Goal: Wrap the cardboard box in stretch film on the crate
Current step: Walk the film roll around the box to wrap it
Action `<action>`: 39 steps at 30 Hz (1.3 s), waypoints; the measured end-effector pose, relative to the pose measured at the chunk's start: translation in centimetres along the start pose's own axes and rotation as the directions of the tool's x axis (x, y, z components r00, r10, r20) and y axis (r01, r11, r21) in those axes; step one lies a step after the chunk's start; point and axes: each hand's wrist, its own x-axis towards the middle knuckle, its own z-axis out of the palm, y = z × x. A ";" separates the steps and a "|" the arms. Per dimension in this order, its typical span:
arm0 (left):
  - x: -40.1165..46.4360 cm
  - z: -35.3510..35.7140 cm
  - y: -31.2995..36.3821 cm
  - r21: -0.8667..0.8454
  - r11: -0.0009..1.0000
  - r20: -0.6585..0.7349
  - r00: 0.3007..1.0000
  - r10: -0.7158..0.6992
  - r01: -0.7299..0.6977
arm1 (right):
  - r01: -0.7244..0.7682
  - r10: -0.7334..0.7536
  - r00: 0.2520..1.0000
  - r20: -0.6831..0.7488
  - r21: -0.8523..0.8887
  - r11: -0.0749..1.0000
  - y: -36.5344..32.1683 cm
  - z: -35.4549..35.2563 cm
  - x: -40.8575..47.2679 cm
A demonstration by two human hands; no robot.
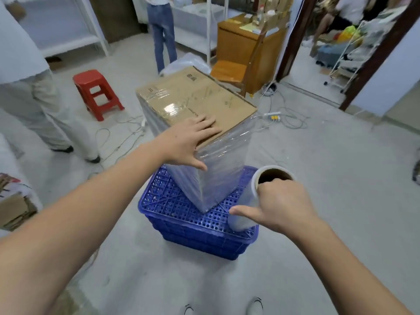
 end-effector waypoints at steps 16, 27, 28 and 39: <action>2.7 0.0 1.7 0.208 0.978 -0.008 1.000 0.021 -0.019 | 0.400 -0.395 0.916 0.068 -0.102 0.911 0.8 -0.4 0.5; 6.6 1.5 6.6 0.163 0.983 -0.048 0.996 -0.077 0.084 | 0.578 -0.578 0.815 0.039 -0.119 0.807 1.6 0.4 0.9; 6.7 1.6 6.8 0.162 0.983 -0.065 0.995 -0.077 0.087 | 0.575 -0.577 0.817 0.018 -0.104 0.811 1.8 0.5 1.1; 5.6 2.1 6.6 0.110 0.986 -0.120 0.986 -0.115 0.128 | 0.509 -0.512 0.816 -0.269 -0.087 0.856 -0.1 2.7 0.8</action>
